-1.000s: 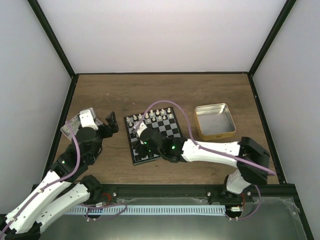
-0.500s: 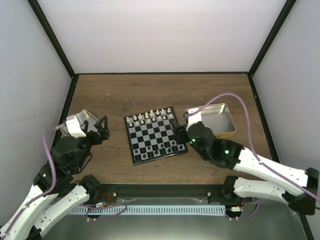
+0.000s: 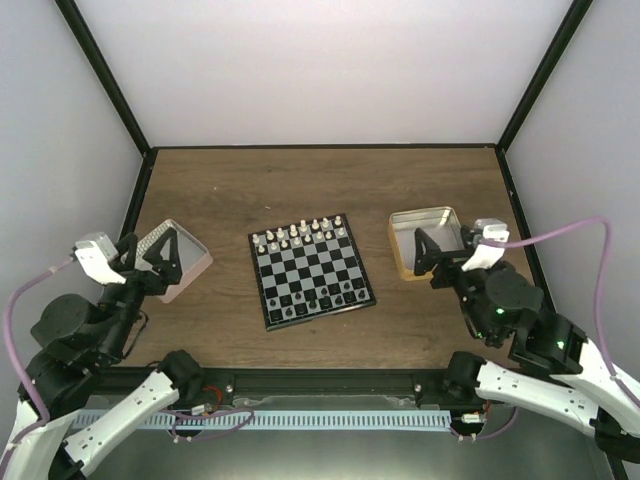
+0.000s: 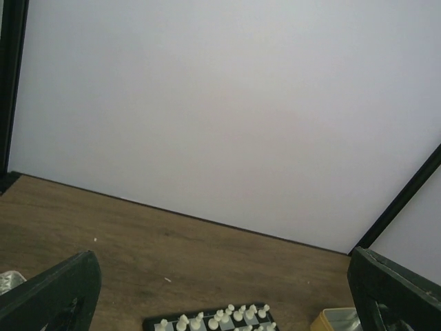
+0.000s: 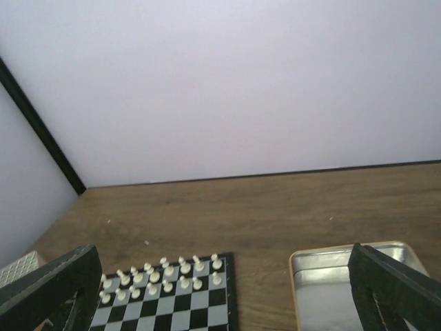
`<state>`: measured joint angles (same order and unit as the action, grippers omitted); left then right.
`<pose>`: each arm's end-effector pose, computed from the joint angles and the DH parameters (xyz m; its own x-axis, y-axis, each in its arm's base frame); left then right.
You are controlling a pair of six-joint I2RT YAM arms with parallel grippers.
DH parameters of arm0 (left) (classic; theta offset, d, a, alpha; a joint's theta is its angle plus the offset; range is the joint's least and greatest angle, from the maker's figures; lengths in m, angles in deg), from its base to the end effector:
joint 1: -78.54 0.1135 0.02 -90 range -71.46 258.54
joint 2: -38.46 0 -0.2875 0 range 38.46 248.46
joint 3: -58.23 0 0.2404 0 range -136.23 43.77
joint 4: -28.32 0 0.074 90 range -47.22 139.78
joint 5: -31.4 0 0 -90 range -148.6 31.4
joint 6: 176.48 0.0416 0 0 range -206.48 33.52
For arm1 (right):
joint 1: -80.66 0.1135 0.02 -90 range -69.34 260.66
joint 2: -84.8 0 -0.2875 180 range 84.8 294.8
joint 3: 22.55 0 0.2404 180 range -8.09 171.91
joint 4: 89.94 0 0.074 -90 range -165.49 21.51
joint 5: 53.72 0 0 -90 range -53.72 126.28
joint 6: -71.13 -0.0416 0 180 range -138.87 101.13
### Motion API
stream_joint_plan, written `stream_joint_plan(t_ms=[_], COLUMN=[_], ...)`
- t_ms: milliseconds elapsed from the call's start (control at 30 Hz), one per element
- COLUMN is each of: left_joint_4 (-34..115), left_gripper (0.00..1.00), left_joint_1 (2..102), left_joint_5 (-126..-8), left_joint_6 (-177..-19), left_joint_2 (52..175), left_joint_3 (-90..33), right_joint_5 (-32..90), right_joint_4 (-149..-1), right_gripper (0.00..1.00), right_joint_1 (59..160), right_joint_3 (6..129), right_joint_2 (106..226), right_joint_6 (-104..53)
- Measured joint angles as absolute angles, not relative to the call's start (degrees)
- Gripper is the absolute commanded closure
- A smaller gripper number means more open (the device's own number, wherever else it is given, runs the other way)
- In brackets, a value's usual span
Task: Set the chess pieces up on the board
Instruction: Reset both arms
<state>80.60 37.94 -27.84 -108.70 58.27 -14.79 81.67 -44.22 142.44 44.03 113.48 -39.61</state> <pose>0.0163 0.0141 0.4052 -0.0532 -0.3824 -0.9225 0.1629 0.9081 -0.3858 0.0543 0.0386 0.3851 -0.1612 0.2256 -0.9608 -0.2440 0.9342 0.2602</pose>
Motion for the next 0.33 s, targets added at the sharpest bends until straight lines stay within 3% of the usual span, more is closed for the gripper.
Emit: stream_joint_plan(t_ms=[333], left_joint_4=[82.02], left_gripper=[0.0], left_joint_1=[37.94], left_joint_5=[-27.7], left_joint_6=[-105.85], left_joint_2=[56.22], left_joint_3=[-16.93], right_joint_5=[86.89], right_joint_4=[-40.57], right_gripper=[0.0], right_joint_1=[142.36], right_joint_3=[46.21], right_joint_2=[109.33], right_joint_6=[-37.35])
